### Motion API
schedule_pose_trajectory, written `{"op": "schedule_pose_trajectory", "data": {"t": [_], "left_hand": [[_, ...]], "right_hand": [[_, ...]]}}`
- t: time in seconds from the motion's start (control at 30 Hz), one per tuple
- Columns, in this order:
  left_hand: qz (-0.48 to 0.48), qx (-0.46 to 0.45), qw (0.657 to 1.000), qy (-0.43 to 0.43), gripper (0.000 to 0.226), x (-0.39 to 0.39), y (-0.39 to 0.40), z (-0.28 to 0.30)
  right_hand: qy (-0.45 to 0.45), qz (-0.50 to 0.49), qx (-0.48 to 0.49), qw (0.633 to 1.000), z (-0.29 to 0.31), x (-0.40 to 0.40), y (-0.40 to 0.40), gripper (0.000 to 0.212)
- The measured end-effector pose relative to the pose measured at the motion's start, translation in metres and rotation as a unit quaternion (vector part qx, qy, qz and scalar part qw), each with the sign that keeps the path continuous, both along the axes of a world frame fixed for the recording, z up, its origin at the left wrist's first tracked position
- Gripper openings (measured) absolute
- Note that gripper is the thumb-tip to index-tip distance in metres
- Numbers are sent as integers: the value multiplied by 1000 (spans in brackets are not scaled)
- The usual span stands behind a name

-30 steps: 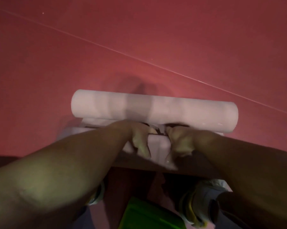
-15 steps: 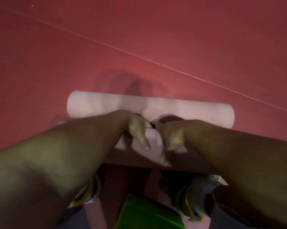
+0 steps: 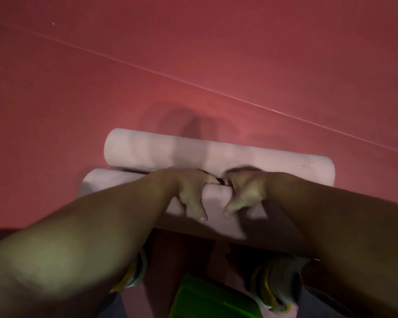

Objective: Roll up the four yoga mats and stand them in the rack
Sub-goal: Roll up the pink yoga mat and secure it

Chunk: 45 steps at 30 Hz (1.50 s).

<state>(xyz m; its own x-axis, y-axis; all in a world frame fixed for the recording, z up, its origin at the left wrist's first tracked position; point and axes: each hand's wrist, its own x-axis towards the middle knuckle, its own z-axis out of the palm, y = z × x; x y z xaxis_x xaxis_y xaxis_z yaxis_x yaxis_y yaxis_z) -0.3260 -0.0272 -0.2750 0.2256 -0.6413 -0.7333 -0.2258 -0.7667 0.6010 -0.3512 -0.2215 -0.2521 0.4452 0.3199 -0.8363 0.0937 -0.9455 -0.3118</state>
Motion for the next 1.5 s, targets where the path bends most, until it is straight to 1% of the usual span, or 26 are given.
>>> {"op": "schedule_pose_trajectory", "data": {"t": [0.07, 0.13, 0.17, 0.2, 0.27, 0.3, 0.33, 0.4, 0.47, 0.5, 0.57, 0.67, 0.7, 0.77, 0.8, 0.87, 0.97, 1.0, 1.07, 1.13, 1.17, 1.23, 1.3, 1.4, 1.43, 1.5], "left_hand": [[15, 11, 1000, -2, 85, 6, -1, -1], [10, 24, 1000, 17, 77, 12, -2, 0], [11, 30, 999, 23, 75, 13, -3, -1], [11, 33, 999, 30, 75, 13, -4, 0], [6, 38, 999, 24, 78, 10, -4, 2], [0, 34, 999, 7, 82, 8, -4, 3], [-5, 27, 999, -18, 88, 6, -4, 4], [-18, 1, 998, -59, 111, 4, 0, 7], [-52, -8, 993, -101, 129, 0, 3, 8], [-65, 2, 990, -127, 131, -4, 3, 9], [-66, 19, 987, -147, 128, -8, 0, 8], [-24, 37, 996, -77, 116, 6, -6, 4], [-14, 45, 998, -48, 112, 12, -6, 2], [-19, 47, 999, -1, 110, 15, -4, 2], [-20, 49, 999, 10, 111, 11, -3, 2], [-20, 55, 998, -5, 111, 3, -1, 5], [4, 19, 996, -91, 94, 1, 1, 13], [7, 5, 993, -120, 94, 2, 3, 18], [-21, 12, 987, -157, 111, -3, 9, 26], [-61, 54, 976, -202, 131, -19, 11, 28], [-64, 65, 970, -227, 133, -27, 11, 27], [-46, 58, 967, -242, 120, -32, 9, 24], [-29, 55, 978, -199, 107, -16, 5, 27], [-25, 54, 996, -63, 96, 4, 0, 26], [-29, 53, 998, -33, 93, 5, 0, 25], [-32, 54, 998, 1, 93, 3, 1, 22]], "right_hand": [[-21, -16, 21, 999, 0, 2, -3, 89], [-22, 32, 29, 999, 2, 0, -3, 116], [-18, 60, 14, 998, 3, -4, -1, 128], [-21, 75, 0, 997, 2, -9, 2, 128], [-34, 66, -3, 997, -4, -17, 6, 111], [-36, 57, 5, 998, -7, -18, 5, 106], [-37, 46, 13, 998, -8, -16, 2, 106], [-29, -12, 30, 999, -7, -6, -8, 102], [5, -75, 57, 996, -2, 2, -17, 95], [12, -89, 65, 994, -3, 3, -18, 93], [3, -51, 48, 998, -4, 4, -13, 96], [-35, 29, 2, 999, -5, -3, -3, 129], [-47, 43, -16, 998, -3, -7, 0, 136], [-69, 62, -48, 995, -1, -17, 3, 140], [-83, 64, -49, 993, -2, -23, 4, 137], [-96, 40, -28, 994, -4, -28, 5, 125], [-70, -21, 4, 997, -7, -15, -4, 112], [-55, -42, 16, 997, -8, -8, -8, 105], [-26, -76, 41, 996, -5, 3, -13, 91], [-6, -87, 47, 995, -2, 8, -15, 83], [-4, -79, 44, 996, -1, 9, -14, 83], [-5, -46, 35, 998, -1, 8, -9, 90], [-2, -4, 20, 1000, 0, 8, -4, 103], [13, 59, -11, 998, 7, 4, -2, 104], [12, 65, -14, 998, 6, -1, -1, 113], [1, 56, -12, 998, 2, -13, 2, 142]]}}
